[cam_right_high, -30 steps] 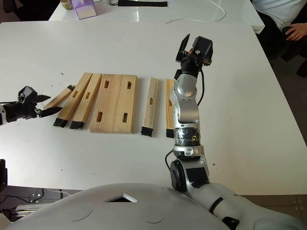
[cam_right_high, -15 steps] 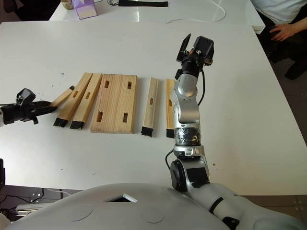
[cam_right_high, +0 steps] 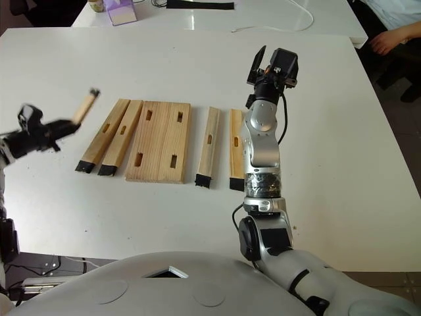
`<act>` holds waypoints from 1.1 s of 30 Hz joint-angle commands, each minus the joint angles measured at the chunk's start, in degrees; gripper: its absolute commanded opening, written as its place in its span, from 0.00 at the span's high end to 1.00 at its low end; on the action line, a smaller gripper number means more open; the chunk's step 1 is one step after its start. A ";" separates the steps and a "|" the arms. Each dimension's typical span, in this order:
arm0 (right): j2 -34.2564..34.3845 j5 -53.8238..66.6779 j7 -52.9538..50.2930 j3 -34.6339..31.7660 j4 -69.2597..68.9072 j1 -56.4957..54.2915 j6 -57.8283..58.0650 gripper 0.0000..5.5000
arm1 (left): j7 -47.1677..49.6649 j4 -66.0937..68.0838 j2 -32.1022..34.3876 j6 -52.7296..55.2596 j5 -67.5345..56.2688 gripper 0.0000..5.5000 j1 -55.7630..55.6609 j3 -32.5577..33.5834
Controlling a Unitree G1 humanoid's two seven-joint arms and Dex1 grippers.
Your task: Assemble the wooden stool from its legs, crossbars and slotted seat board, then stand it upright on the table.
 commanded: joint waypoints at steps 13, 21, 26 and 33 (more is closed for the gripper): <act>-22.22 47.85 60.97 -4.82 -4.36 -22.49 34.01 0.31 | 16.88 -48.50 -20.15 25.25 -34.44 0.76 -7.52 -0.47; -31.17 61.52 75.04 -3.07 -2.43 -27.76 54.80 0.31 | 8.13 -55.75 -17.49 30.49 -38.95 0.76 0.64 -4.32; -31.12 61.00 76.06 -0.96 -1.62 -30.38 57.24 0.31 | 5.38 -56.17 -16.20 28.75 -35.21 0.76 2.88 -6.49; -31.46 58.44 78.94 3.08 -3.28 -30.12 56.19 0.36 | 4.42 -56.87 -16.22 27.56 -33.17 0.76 3.85 -7.51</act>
